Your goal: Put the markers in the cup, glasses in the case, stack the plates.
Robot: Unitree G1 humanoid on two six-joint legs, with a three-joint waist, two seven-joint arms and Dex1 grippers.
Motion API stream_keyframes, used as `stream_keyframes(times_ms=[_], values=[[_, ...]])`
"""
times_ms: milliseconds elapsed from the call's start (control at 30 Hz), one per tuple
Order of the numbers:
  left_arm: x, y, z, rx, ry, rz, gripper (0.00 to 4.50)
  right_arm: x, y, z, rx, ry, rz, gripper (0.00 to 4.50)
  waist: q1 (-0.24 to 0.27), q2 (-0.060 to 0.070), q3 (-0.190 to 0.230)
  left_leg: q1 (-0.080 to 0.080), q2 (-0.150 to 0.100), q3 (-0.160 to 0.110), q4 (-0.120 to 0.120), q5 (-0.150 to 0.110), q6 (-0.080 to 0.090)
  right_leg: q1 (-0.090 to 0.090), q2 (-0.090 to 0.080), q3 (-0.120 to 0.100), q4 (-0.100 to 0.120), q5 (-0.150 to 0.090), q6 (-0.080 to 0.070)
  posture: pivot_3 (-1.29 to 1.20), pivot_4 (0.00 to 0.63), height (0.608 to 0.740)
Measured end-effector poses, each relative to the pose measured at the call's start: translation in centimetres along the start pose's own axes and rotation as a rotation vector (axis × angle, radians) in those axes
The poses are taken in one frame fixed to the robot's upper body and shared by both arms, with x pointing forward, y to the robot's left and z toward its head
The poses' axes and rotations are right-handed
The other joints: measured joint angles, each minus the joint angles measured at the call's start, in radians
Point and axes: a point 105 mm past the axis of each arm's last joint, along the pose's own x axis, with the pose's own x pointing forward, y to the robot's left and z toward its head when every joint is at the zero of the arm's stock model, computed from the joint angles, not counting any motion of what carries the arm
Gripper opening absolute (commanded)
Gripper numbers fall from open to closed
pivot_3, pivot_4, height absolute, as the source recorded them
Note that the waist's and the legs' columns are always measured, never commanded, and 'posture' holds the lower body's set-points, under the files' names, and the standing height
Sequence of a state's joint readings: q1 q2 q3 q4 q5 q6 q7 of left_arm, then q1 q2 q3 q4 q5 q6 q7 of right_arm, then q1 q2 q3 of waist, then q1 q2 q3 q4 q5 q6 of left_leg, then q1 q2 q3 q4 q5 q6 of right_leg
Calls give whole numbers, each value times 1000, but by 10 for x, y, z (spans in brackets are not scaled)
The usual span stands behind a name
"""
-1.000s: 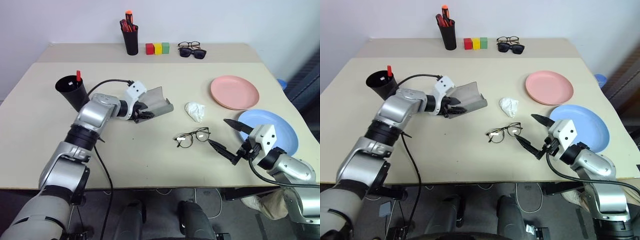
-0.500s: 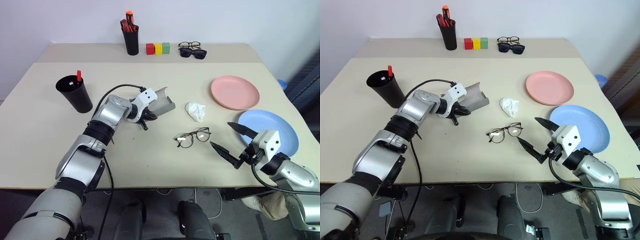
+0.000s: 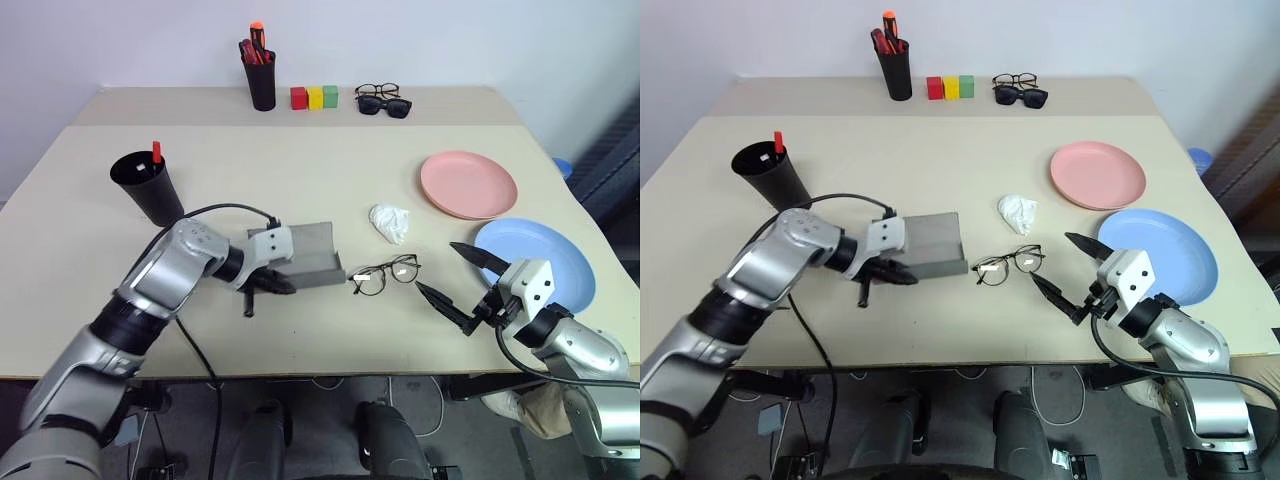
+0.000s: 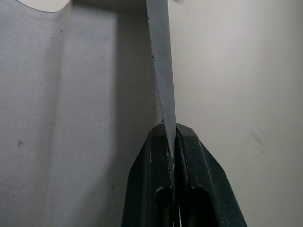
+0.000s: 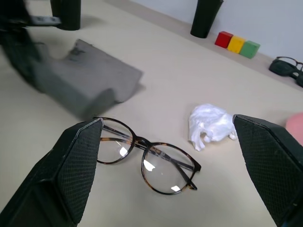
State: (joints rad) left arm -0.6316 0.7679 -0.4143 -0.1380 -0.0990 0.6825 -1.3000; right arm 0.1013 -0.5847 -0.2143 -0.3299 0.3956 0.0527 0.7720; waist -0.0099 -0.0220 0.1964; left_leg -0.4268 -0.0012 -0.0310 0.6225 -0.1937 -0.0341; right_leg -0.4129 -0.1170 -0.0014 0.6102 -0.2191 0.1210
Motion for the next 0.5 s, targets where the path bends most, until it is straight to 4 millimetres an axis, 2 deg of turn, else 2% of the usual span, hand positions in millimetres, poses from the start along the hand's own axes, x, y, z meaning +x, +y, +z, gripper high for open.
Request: stream_keyframes(times_ms=[100,200,500], values=[[-5,-11,-4,20,21,-23,59,2,0,-1,5,1,5,4500,2,0,0,0,0,0,0,0,0,0,-1,0,0,0,0,0,150,740],[-3,-11,-2,23,18,-16,59,4,-1,-2,7,-1,7,4500,3,0,0,0,0,0,0,0,0,0,0,0,0,0,0,0,150,740],[39,5,34,40,-40,26,59,10,-2,-1,9,-13,14,4500,22,0,0,-1,-1,0,5,-2,3,2,0,0,0,0,1,0,150,740]])
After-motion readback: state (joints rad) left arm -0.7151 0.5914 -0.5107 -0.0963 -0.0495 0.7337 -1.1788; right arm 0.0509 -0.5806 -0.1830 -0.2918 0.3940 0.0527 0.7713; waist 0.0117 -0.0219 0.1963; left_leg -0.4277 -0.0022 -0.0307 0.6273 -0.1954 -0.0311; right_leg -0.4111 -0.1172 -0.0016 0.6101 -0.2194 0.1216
